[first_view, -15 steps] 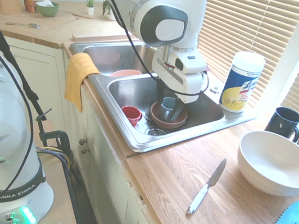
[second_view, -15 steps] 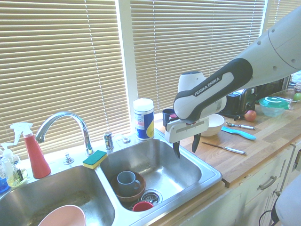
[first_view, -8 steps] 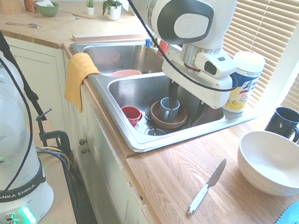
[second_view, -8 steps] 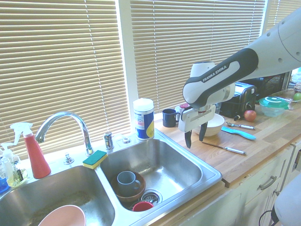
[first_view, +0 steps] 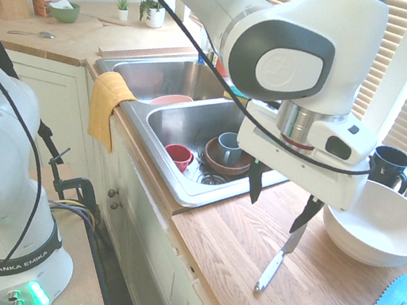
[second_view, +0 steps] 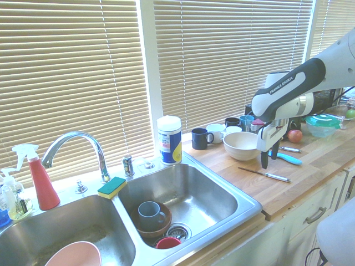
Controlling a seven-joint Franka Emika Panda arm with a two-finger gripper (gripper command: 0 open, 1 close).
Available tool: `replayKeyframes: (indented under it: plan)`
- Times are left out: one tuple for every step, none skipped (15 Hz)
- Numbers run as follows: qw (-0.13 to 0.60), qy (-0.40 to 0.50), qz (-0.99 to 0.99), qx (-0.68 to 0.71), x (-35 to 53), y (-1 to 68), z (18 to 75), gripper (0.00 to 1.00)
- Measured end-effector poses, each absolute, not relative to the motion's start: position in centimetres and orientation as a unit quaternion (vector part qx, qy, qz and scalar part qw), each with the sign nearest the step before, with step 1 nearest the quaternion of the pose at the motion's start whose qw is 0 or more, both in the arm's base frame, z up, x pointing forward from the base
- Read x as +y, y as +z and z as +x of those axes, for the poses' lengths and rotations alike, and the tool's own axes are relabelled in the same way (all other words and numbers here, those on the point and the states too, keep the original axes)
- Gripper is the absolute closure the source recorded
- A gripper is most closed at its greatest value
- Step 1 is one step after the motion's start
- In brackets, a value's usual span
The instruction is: Put the knife into the sink
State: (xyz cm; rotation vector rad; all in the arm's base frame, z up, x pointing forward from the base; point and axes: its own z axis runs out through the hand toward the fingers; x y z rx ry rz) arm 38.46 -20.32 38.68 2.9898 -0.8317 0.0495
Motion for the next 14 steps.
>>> replayKeyframes:
  plan:
    - [0.019, 0.017, 0.963, -0.269, -20.9, 37.9, 38.4, 0.00]
    - [0.019, 0.015, 0.962, -0.270, -21.3, 37.2, 38.5, 0.00]
    - [0.020, 0.013, 0.963, -0.270, -21.7, 36.5, 38.5, 0.00]
    - [0.021, 0.011, 0.963, -0.268, -22.0, 35.9, 38.6, 0.00]
    - [0.021, 0.008, 0.963, -0.268, -22.2, 35.5, 38.7, 0.00]
    - [0.021, 0.006, 0.963, -0.267, -22.4, 35.1, 38.7, 0.00]
    - [0.022, 0.005, 0.964, -0.266, -22.6, 34.8, 38.7, 0.00]
    - [0.022, 0.004, 0.964, -0.266, -22.8, 34.6, 38.7, 0.00]
    - [0.022, 0.002, 0.963, -0.267, -23.0, 34.3, 38.6, 0.00]
    - [0.024, 0.002, 0.963, -0.268, -23.3, 34.2, 38.6, 0.00]
    - [0.027, 0.002, 0.963, -0.269, -23.6, 34.0, 38.6, 1.00]
    - [0.028, 0.001, 0.962, -0.270, -23.9, 33.8, 38.7, 1.00]
    - [0.029, -0.002, 0.962, -0.271, -24.1, 33.5, 38.8, 1.00]
    - [0.029, -0.005, 0.962, -0.271, -24.2, 33.2, 38.9, 1.00]
